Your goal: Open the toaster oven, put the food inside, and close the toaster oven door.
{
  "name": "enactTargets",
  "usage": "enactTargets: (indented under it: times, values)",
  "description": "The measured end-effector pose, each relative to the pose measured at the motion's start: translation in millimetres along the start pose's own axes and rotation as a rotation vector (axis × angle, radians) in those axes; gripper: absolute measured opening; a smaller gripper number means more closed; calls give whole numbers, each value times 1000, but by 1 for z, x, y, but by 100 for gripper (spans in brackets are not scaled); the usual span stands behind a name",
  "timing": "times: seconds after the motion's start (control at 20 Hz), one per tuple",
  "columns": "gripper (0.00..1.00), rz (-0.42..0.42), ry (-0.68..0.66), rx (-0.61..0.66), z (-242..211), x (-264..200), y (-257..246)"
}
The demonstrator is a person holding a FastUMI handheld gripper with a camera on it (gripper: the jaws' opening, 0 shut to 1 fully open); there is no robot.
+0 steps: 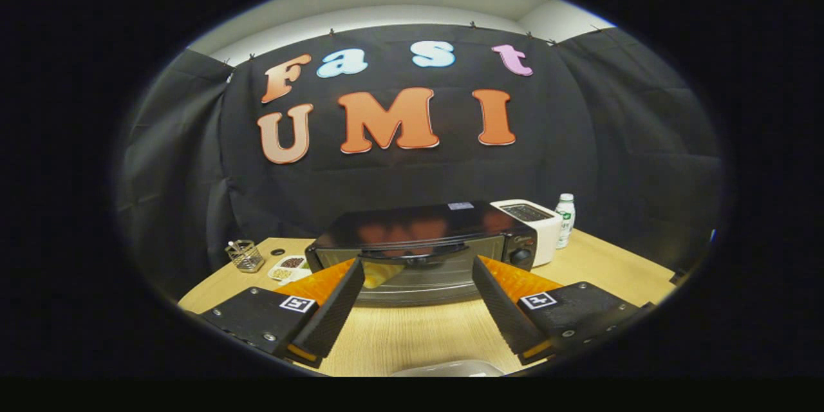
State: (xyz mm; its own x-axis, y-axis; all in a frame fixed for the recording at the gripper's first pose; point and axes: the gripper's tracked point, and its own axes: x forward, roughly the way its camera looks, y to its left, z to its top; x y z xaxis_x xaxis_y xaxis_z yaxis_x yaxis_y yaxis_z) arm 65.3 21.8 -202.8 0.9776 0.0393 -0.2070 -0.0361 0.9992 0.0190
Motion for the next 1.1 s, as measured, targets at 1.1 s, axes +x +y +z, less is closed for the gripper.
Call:
enactTargets:
  times: [1.1]
  values:
    - [99,7,-158,-51,156,-160,13]
